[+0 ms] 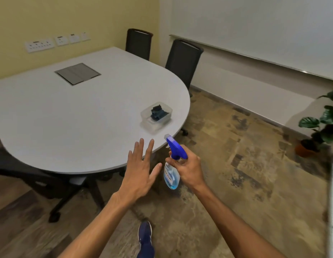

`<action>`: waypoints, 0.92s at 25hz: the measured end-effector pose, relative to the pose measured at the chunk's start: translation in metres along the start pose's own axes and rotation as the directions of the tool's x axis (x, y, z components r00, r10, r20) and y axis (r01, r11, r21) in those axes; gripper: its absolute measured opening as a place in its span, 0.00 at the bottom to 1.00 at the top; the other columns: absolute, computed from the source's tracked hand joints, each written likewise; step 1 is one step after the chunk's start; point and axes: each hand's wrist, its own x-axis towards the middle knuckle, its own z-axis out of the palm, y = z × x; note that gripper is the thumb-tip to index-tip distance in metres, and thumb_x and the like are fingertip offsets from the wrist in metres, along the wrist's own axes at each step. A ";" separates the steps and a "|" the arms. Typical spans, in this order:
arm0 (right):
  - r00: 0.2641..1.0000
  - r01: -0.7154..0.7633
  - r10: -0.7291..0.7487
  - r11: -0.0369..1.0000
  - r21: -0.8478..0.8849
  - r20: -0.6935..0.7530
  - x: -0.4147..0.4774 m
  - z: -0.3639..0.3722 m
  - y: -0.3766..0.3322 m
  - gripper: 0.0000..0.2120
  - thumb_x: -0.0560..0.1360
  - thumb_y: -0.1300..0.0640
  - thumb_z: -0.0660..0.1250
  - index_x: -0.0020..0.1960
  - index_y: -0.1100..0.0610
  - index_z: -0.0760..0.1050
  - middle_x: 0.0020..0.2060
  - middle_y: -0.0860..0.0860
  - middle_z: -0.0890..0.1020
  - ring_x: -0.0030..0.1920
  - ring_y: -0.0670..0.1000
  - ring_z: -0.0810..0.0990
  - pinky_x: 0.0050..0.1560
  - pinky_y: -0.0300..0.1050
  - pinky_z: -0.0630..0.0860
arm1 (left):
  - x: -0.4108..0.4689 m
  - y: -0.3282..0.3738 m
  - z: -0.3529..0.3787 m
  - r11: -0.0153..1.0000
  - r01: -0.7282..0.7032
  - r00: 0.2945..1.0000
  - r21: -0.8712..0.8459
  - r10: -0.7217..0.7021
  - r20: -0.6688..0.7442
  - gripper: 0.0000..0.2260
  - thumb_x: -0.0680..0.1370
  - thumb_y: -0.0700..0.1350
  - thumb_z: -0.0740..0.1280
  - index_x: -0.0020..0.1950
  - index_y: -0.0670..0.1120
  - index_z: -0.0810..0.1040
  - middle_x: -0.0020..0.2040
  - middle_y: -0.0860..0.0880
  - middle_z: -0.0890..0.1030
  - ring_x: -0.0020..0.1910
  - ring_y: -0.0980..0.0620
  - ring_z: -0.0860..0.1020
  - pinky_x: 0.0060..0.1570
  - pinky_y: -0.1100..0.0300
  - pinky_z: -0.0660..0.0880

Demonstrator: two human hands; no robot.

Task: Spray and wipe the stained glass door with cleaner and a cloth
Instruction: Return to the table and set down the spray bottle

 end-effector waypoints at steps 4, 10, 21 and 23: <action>0.997 0.035 -0.032 0.999 -0.041 0.071 0.066 0.033 -0.001 0.21 0.73 0.53 0.78 0.63 0.56 0.79 0.50 0.51 0.85 0.49 0.50 0.85 0.53 0.44 0.84 | 0.046 -0.039 -0.007 0.997 0.073 0.997 0.008 -0.073 0.025 0.36 0.81 0.65 0.53 0.81 0.60 0.35 0.82 0.52 0.32 0.82 0.50 0.33 0.81 0.46 0.38; 0.998 -0.008 0.014 0.995 -0.102 0.058 0.161 0.085 -0.002 0.23 0.69 0.50 0.81 0.59 0.41 0.74 0.47 0.31 0.76 0.43 0.36 0.78 0.35 0.20 0.72 | 0.124 -0.085 -0.030 0.990 0.142 0.988 0.004 -0.142 0.054 0.36 0.77 0.67 0.48 0.79 0.60 0.33 0.82 0.51 0.31 0.82 0.50 0.34 0.81 0.44 0.39; 0.987 0.045 -0.018 0.985 -0.168 0.161 0.298 0.155 0.006 0.21 0.71 0.54 0.79 0.57 0.44 0.72 0.50 0.44 0.78 0.46 0.43 0.77 0.46 0.25 0.69 | 0.213 -0.154 -0.042 0.973 0.232 0.972 -0.022 -0.231 0.041 0.34 0.76 0.68 0.46 0.77 0.61 0.34 0.83 0.50 0.34 0.83 0.49 0.36 0.81 0.43 0.40; 0.984 0.049 -0.015 0.981 -0.186 0.179 0.319 0.165 0.014 0.20 0.71 0.55 0.80 0.59 0.49 0.75 0.49 0.45 0.79 0.45 0.44 0.78 0.47 0.25 0.70 | 0.224 -0.164 -0.037 0.967 0.255 0.966 -0.022 -0.254 0.047 0.35 0.76 0.69 0.44 0.77 0.60 0.32 0.83 0.50 0.33 0.82 0.49 0.35 0.81 0.43 0.40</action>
